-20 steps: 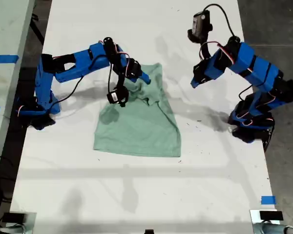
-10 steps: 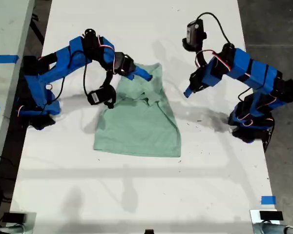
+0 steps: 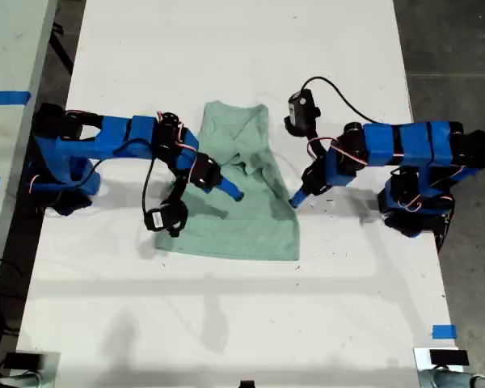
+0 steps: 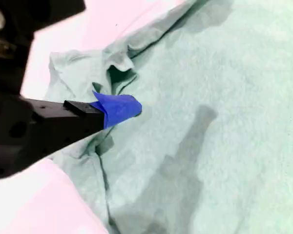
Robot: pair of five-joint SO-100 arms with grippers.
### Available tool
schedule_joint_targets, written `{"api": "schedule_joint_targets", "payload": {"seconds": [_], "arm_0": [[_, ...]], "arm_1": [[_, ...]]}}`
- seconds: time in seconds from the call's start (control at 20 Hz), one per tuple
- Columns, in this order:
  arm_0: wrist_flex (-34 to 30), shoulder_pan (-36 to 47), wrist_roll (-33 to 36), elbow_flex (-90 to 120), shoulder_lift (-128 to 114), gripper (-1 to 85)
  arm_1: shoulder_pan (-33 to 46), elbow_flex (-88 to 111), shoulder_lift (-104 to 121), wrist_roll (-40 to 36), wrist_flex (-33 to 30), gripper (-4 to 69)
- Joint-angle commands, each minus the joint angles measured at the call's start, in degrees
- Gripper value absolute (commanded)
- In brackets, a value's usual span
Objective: Fold tshirt
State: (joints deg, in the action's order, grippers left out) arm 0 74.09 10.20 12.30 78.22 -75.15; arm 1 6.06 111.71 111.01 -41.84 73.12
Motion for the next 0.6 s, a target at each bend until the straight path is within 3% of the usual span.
{"api": "schedule_joint_targets", "payload": {"seconds": [0.0,0.3,0.55], "arm_0": [[-11.9,-1.8,-5.0,12.7,-11.6,35.2],[-26.9,-4.7,-12.0,32.0,-22.9,34.7],[-29.2,-6.3,-15.5,36.7,-24.6,34.3]], "arm_1": [[-4.7,2.6,3.8,5.1,-5.6,26.1],[-12.1,12.9,3.4,18.4,-16.3,26.4],[-17.3,15.2,-3.7,29.7,-22.4,27.0]]}}
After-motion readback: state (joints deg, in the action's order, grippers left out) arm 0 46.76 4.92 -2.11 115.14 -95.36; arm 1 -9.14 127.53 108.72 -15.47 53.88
